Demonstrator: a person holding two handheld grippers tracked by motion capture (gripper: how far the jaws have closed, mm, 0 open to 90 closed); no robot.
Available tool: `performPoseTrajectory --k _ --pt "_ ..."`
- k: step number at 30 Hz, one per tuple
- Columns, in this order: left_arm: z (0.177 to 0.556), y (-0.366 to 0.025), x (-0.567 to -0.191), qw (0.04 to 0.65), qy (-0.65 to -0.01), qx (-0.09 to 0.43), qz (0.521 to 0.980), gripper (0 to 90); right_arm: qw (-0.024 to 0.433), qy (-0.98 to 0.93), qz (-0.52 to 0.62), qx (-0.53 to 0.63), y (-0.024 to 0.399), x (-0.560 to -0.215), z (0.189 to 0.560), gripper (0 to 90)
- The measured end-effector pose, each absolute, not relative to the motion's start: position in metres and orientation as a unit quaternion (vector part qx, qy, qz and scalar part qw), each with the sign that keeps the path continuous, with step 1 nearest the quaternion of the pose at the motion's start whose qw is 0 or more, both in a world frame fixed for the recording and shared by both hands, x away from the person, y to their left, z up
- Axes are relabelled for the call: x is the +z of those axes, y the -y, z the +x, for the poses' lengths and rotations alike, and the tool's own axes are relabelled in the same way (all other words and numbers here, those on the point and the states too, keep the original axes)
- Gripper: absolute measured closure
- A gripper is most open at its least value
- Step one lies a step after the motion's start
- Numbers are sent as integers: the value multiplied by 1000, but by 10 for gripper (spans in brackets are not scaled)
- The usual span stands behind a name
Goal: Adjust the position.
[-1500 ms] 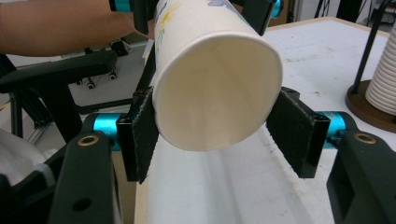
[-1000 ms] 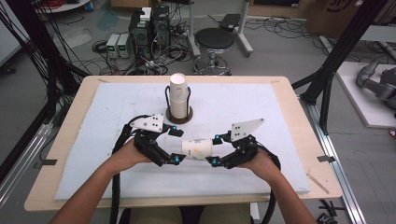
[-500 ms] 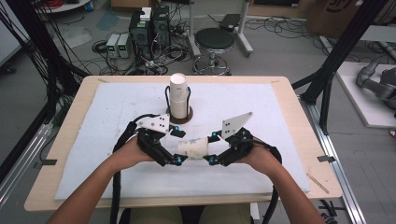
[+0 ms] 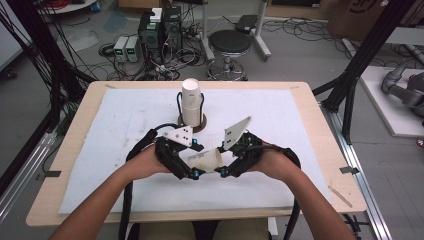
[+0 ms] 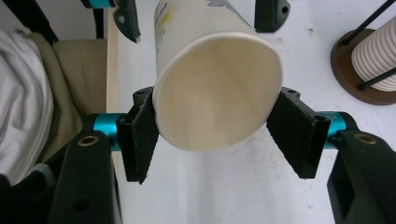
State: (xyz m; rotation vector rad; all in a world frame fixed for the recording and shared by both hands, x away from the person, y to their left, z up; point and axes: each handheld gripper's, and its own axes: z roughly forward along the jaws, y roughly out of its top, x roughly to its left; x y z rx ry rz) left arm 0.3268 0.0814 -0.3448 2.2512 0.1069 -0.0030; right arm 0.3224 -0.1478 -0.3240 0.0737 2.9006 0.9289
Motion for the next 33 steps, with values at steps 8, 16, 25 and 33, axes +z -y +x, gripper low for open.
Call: performPoseTrajectory --k 8,16,25,33 --pt "327 -75 -349 406 -36 -6 913 239 46 -967 11 250 132 -321 323 363" --pt "328 -70 -354 383 -31 -13 923 275 47 -973 2 226 125 -320 322 363" --pt "328 -65 -358 368 -22 -23 929 368 46 -977 -13 207 118 -321 320 370" --pt "328 -66 -361 374 -21 -19 927 380 42 -974 -11 222 118 -320 321 350"
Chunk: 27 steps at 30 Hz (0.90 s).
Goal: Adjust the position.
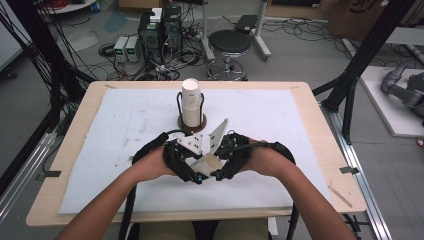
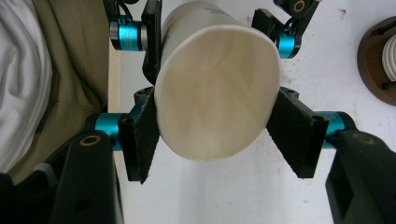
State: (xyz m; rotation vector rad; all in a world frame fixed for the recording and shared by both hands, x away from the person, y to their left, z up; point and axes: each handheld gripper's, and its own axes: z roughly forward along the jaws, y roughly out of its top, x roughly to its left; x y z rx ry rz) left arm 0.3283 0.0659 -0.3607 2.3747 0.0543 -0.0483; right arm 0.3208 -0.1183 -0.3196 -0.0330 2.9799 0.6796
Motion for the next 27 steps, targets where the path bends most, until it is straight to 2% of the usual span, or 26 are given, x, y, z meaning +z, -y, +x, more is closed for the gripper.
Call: performPoseTrajectory --k 2,3,7,18,27 --pt "329 -69 -361 387 -29 -19 922 377 46 -973 -8 227 119 -319 321 335" --pt "330 -73 -363 394 -36 -14 918 373 51 -964 7 260 124 -317 322 253" --pt "332 -89 -369 428 -69 -11 901 365 52 -939 47 336 143 -313 325 219" --pt "330 -137 -384 519 -152 32 841 347 77 -878 140 452 198 -332 322 219" --pt "325 -170 -392 577 -192 88 789 341 133 -827 212 503 236 -366 316 218"
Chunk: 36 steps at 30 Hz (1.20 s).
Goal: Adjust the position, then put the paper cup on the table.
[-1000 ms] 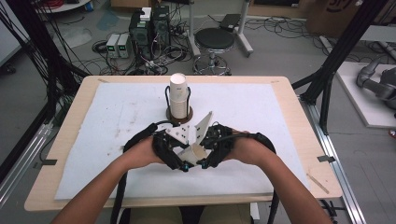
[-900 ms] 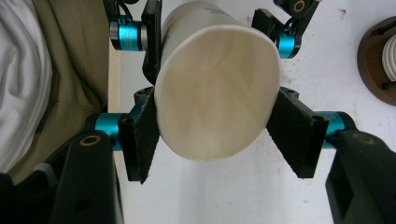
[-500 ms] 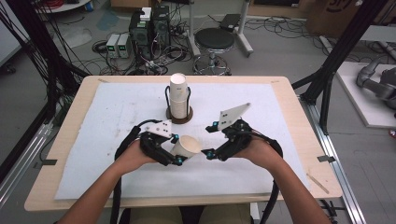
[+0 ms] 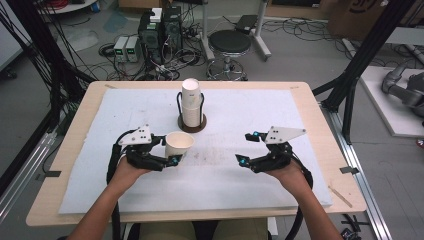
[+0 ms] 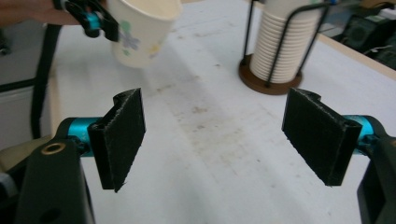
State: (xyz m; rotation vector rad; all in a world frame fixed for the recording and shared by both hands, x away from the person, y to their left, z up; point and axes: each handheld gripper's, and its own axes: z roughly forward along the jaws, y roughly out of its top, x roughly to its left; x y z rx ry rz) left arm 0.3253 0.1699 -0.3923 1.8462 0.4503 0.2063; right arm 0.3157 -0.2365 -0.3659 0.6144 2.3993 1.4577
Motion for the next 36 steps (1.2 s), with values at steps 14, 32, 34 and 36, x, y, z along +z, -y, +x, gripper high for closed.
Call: performPoseTrajectory --k 14,32,34,36 --pt "317 -216 -396 622 -251 155 726 334 186 -805 266 496 270 -397 307 213" --pt "323 -234 -391 635 -275 187 697 320 191 -797 265 507 269 -394 305 214" --pt "328 -238 -391 638 -277 194 691 321 193 -797 264 507 269 -394 305 214" --pt "337 -245 -394 637 -277 209 689 324 190 -798 261 508 268 -394 305 213"
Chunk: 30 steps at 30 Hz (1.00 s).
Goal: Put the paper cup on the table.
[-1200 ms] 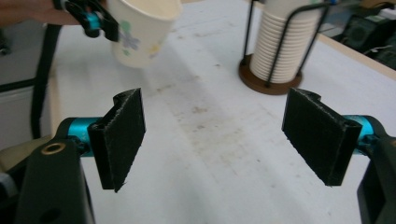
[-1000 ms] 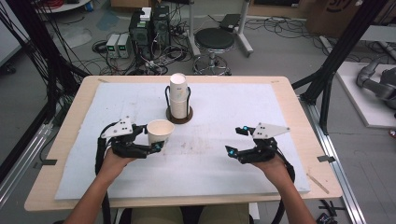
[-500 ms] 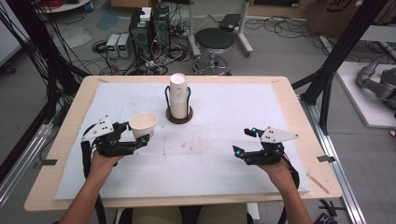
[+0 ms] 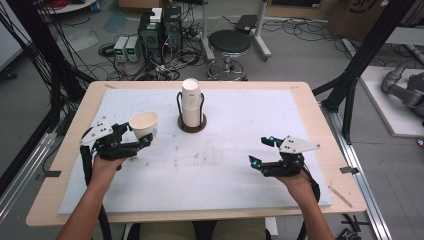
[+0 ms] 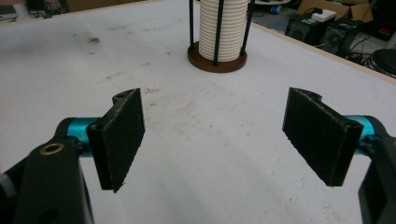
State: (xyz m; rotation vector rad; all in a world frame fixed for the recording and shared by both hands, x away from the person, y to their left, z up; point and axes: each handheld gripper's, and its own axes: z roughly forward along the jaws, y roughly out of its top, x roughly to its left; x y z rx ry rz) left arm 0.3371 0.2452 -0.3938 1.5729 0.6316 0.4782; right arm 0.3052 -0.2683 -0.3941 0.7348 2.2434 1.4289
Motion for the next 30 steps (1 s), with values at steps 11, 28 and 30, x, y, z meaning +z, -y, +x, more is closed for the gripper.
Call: performPoseTrajectory --k 11,28,30 --pt "362 -258 -412 626 -323 222 674 324 188 -799 261 508 269 -398 303 214" --pt "385 -255 -438 558 -381 192 711 327 185 -798 266 508 269 -399 303 214" --pt "385 -255 -440 555 -383 190 714 327 186 -798 265 508 269 -399 303 214"
